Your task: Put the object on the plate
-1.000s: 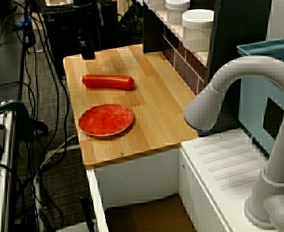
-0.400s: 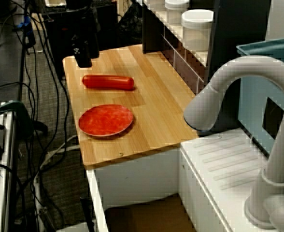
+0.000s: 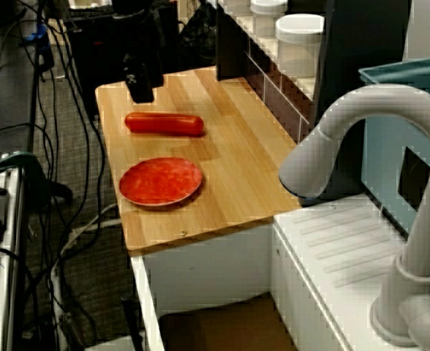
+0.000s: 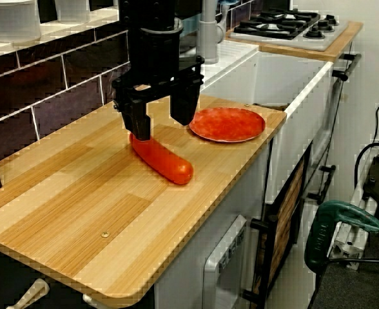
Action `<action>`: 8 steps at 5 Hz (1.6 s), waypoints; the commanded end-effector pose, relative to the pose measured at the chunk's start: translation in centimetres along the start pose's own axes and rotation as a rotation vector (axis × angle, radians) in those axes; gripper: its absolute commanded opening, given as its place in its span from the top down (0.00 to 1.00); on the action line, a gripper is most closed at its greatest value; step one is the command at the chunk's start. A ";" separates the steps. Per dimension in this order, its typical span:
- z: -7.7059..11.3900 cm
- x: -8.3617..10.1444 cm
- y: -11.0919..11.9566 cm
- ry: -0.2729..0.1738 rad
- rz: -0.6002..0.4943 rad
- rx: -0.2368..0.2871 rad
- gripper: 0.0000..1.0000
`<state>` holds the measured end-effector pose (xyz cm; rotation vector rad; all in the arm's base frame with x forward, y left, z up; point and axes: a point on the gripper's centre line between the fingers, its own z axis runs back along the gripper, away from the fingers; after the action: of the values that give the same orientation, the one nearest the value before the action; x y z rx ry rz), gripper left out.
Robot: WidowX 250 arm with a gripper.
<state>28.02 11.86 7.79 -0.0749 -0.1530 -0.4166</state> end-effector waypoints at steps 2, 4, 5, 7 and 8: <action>-1.7 0.7 1.0 -0.012 0.020 0.061 0.00; -2.6 0.5 0.4 0.005 0.013 0.063 0.00; -3.0 0.3 0.3 0.010 0.016 0.057 0.00; -5.0 0.3 0.3 0.039 0.025 0.076 0.00; -5.2 0.1 0.1 0.037 0.020 0.084 1.00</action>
<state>28.87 11.30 2.34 0.0040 -0.1231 -0.3834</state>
